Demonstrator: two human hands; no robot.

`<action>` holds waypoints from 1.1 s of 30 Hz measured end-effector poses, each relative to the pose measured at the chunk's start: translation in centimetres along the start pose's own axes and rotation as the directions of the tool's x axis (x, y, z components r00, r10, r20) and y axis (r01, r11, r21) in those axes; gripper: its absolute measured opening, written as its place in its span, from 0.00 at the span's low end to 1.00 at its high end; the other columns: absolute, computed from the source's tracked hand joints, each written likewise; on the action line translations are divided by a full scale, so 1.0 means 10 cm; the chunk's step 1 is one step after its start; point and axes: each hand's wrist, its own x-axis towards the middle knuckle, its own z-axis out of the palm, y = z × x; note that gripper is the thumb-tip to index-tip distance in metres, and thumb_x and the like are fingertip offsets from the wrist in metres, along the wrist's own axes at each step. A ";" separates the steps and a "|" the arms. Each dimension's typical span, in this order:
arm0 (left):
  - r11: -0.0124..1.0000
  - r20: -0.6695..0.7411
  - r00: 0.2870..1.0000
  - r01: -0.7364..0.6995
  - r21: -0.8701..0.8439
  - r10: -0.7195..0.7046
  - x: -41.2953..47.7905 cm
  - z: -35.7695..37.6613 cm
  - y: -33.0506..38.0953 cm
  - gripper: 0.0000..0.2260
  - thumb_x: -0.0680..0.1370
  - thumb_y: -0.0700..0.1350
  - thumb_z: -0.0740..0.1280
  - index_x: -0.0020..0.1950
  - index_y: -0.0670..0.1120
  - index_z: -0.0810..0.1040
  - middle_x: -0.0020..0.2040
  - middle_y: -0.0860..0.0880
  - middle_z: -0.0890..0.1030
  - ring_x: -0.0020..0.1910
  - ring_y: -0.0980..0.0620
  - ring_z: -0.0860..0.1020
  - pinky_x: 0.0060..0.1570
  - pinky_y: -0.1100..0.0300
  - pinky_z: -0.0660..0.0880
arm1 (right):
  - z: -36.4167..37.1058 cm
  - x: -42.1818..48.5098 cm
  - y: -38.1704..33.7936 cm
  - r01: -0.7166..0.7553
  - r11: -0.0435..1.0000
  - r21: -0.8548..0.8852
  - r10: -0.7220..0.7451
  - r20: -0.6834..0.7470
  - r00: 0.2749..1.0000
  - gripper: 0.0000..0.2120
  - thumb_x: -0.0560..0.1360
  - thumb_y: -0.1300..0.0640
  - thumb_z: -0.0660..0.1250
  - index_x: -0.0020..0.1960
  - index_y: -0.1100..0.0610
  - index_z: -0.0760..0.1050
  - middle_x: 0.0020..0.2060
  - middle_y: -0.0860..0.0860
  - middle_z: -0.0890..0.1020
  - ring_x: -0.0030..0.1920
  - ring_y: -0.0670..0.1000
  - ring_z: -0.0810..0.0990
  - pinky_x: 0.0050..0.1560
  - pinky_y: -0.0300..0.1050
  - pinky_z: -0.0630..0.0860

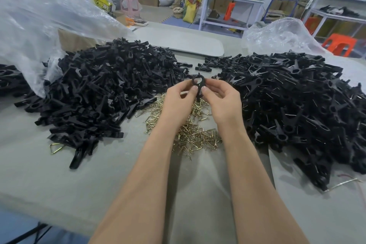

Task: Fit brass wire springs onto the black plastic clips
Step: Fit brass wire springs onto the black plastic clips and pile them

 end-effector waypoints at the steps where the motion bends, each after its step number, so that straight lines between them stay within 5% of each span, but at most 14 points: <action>1: 1.000 -0.002 1.000 0.011 -0.016 -0.011 0.00 -0.01 0.00 0.11 0.80 0.39 0.62 0.52 0.54 0.79 0.41 0.59 0.81 0.34 0.68 0.76 0.42 0.70 0.73 | 0.00 0.00 0.00 -0.002 1.000 -0.005 0.002 0.002 1.000 0.10 0.75 0.67 0.67 0.51 0.54 0.78 0.45 0.49 0.83 0.48 0.43 0.82 0.52 0.39 0.79; 9: 0.936 0.129 0.978 0.195 -0.294 -0.163 -0.01 -0.07 0.03 0.09 0.78 0.39 0.67 0.56 0.47 0.78 0.37 0.56 0.82 0.42 0.57 0.79 0.44 0.65 0.76 | -0.04 0.00 -0.04 -0.172 0.972 0.163 0.163 0.065 0.984 0.08 0.77 0.64 0.64 0.48 0.55 0.81 0.47 0.56 0.84 0.50 0.54 0.82 0.53 0.46 0.79; 15: 0.918 0.234 0.944 0.293 -0.267 -0.233 -0.02 -0.15 0.04 0.10 0.76 0.43 0.69 0.56 0.47 0.79 0.32 0.59 0.79 0.38 0.61 0.78 0.44 0.63 0.73 | -0.09 -0.01 -0.07 -0.353 0.906 0.234 0.307 0.210 0.928 0.08 0.78 0.63 0.62 0.49 0.61 0.80 0.40 0.53 0.82 0.38 0.46 0.77 0.39 0.39 0.76; 18: 0.865 0.186 0.949 0.309 -0.396 -0.253 0.00 -0.17 0.03 0.04 0.76 0.40 0.68 0.50 0.44 0.79 0.30 0.57 0.79 0.37 0.60 0.79 0.43 0.66 0.75 | -0.07 0.02 -0.07 -0.373 0.903 0.211 0.354 0.126 0.927 0.07 0.77 0.63 0.65 0.54 0.61 0.74 0.47 0.57 0.81 0.44 0.50 0.82 0.48 0.42 0.81; 21: 0.794 0.132 0.942 0.332 -0.509 -0.309 0.02 -0.16 0.01 0.01 0.76 0.40 0.68 0.45 0.45 0.78 0.36 0.52 0.82 0.40 0.56 0.80 0.47 0.65 0.77 | -0.05 0.02 -0.08 -0.319 0.941 0.113 0.312 0.083 0.947 0.03 0.77 0.61 0.66 0.51 0.56 0.74 0.48 0.55 0.82 0.45 0.50 0.83 0.49 0.42 0.81; 23: 0.674 0.084 0.917 0.345 -0.653 -0.389 0.04 -0.21 0.00 0.01 0.75 0.40 0.69 0.44 0.44 0.78 0.40 0.49 0.83 0.40 0.56 0.81 0.46 0.64 0.78 | -0.08 0.00 -0.08 -0.237 0.963 -0.126 0.243 0.034 0.969 0.03 0.77 0.57 0.67 0.50 0.53 0.74 0.47 0.51 0.82 0.45 0.48 0.82 0.48 0.40 0.79; 25: 0.491 0.072 0.889 0.315 -0.813 -0.452 0.06 -0.28 0.01 0.04 0.72 0.40 0.71 0.44 0.41 0.79 0.41 0.46 0.83 0.42 0.53 0.82 0.45 0.63 0.80 | -0.14 -0.03 -0.07 -0.110 0.862 -0.495 0.185 0.105 0.977 0.10 0.74 0.49 0.69 0.53 0.51 0.75 0.46 0.45 0.80 0.47 0.44 0.79 0.45 0.36 0.74; 28: 0.263 0.087 0.871 0.239 -0.935 -0.484 0.06 -0.32 0.05 0.10 0.66 0.38 0.73 0.45 0.37 0.79 0.40 0.42 0.82 0.41 0.50 0.82 0.43 0.61 0.81 | -0.09 -0.11 -0.10 0.042 0.586 -0.809 0.393 0.329 0.859 0.24 0.69 0.42 0.73 0.59 0.52 0.73 0.46 0.45 0.76 0.47 0.47 0.76 0.45 0.41 0.71; 30: 0.206 0.079 0.870 0.202 -0.958 -0.487 0.05 -0.33 0.06 0.11 0.64 0.38 0.73 0.44 0.36 0.79 0.39 0.42 0.81 0.39 0.50 0.82 0.39 0.62 0.81 | 0.02 -0.16 -0.08 0.132 0.462 -0.877 0.437 0.355 0.826 0.25 0.68 0.43 0.74 0.59 0.53 0.73 0.44 0.46 0.73 0.46 0.50 0.74 0.43 0.44 0.70; 33: 0.177 0.077 0.856 0.193 -0.965 -0.512 0.05 -0.33 0.06 0.10 0.68 0.39 0.73 0.45 0.36 0.77 0.38 0.42 0.79 0.38 0.50 0.81 0.38 0.61 0.81 | 0.14 -0.19 -0.02 0.125 0.491 -0.862 0.335 0.319 0.887 0.17 0.71 0.49 0.73 0.55 0.54 0.74 0.40 0.47 0.75 0.44 0.51 0.76 0.41 0.44 0.71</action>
